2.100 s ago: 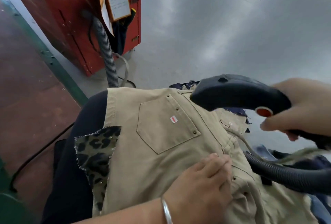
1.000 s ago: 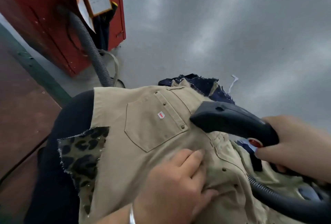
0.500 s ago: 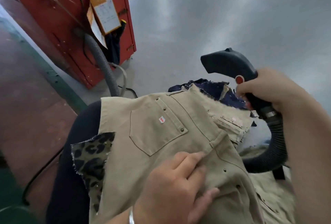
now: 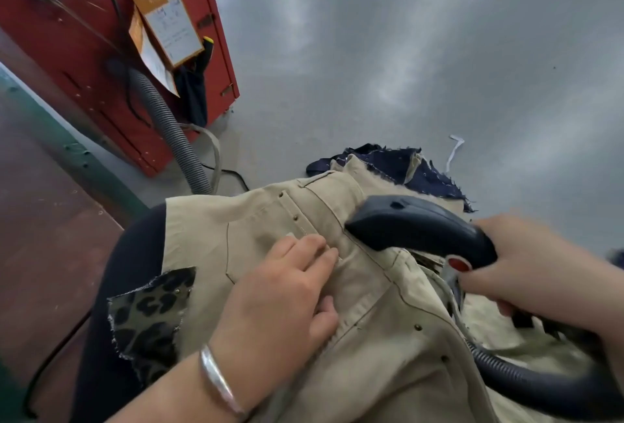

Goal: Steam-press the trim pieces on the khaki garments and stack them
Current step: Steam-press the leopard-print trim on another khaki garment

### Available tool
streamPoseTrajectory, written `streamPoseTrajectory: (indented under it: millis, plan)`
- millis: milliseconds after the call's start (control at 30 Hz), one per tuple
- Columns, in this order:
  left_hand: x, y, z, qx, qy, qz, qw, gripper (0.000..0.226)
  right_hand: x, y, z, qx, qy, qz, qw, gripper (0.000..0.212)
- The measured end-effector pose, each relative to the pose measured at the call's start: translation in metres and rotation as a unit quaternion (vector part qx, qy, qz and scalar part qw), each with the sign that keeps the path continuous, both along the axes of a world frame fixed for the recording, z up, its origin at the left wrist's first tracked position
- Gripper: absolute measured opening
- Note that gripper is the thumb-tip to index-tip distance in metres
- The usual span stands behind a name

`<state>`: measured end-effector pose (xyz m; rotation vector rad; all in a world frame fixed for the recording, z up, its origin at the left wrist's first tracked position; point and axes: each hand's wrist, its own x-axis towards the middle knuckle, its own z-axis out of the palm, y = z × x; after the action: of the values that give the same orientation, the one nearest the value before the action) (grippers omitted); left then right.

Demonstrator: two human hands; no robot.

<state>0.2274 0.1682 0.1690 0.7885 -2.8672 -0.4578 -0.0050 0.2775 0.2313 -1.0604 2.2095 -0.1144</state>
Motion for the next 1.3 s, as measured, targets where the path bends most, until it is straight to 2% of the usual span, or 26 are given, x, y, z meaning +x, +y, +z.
streamPoseTrajectory:
  millis: [100, 233, 300, 433, 500, 533, 567, 600, 633, 667, 733, 800, 833, 900, 1033, 1200, 1300]
  plan:
    - [-0.001, -0.002, 0.0, 0.006, -0.005, -0.003, 1.0, 0.054, -0.001, -0.036, 0.0, -0.013, 0.03, 0.016, 0.999, 0.007]
    - [-0.003, -0.001, 0.004, 0.015, -0.017, -0.004, 1.0, 0.051, 0.001, -0.107, -0.002, -0.013, 0.015, 0.001, 1.0, 0.011]
    - [-0.005, 0.001, 0.008, 0.03, -0.015, -0.007, 0.999, 0.048, 0.006, -0.135, -0.007, -0.017, 0.015, 0.005, 1.0, 0.004]
    - [0.006, -0.017, 0.016, 0.073, 0.008, 0.029, 0.997, 0.045, 0.002, -0.145, -0.005, -0.047, 0.022, -0.01, 0.999, 0.01]
    - [0.015, -0.05, 0.019, 0.002, 0.025, 0.082, 0.996, 0.05, -0.003, -0.13, 0.007, -0.069, 0.005, -0.052, 0.996, 0.004]
    - [0.019, -0.072, 0.02, -0.054, -0.015, 0.121, 0.991, 0.058, -0.005, -0.121, 0.012, -0.082, -0.004, -0.065, 0.995, 0.004]
    - [0.02, -0.094, 0.022, -0.088, -0.105, 0.159, 0.978, 0.069, -0.006, -0.111, 0.017, -0.094, -0.007, -0.071, 0.993, 0.005]
    - [0.019, -0.11, 0.022, -0.079, -0.201, 0.191, 0.958, 0.077, -0.005, -0.101, 0.021, -0.103, -0.003, -0.072, 0.992, 0.006]
    - [0.016, -0.119, 0.021, -0.046, -0.266, 0.202, 0.941, 0.076, -0.002, -0.091, 0.024, -0.113, -0.001, -0.071, 0.991, 0.007]
    - [0.013, -0.123, 0.019, -0.014, -0.289, 0.197, 0.937, 0.065, 0.0, -0.083, 0.027, -0.125, -0.004, -0.074, 0.989, 0.009]
    - [0.007, -0.124, 0.014, 0.012, -0.225, 0.167, 0.96, 0.032, 0.007, -0.071, 0.032, -0.137, -0.012, -0.073, 0.988, 0.01]
    - [0.015, -0.124, 0.018, 0.036, -0.093, 0.184, 0.978, 0.017, 0.013, -0.061, 0.038, -0.139, -0.011, -0.062, 0.988, 0.009]
    - [0.027, -0.126, 0.023, 0.063, -0.014, 0.223, 0.973, 0.019, 0.016, -0.058, 0.041, -0.141, -0.009, -0.058, 0.988, 0.01]
    - [0.062, -0.128, 0.031, 0.082, 0.116, 0.314, 0.939, 0.023, 0.021, -0.053, 0.045, -0.149, -0.006, -0.052, 0.988, 0.011]
    - [0.139, -0.108, 0.017, 0.01, 0.13, 0.443, 0.887, 0.023, 0.029, -0.052, 0.049, -0.164, 0.009, -0.023, 0.986, 0.013]
    - [0.178, -0.075, 0.0, 0.006, 0.176, 0.49, 0.854, 0.024, 0.042, -0.058, 0.046, -0.165, 0.009, 0.001, 0.986, 0.011]
    - [0.188, -0.072, -0.001, 0.016, 0.122, 0.534, 0.836, 0.024, 0.05, -0.055, 0.041, -0.158, 0.015, 0.035, 0.987, 0.011]
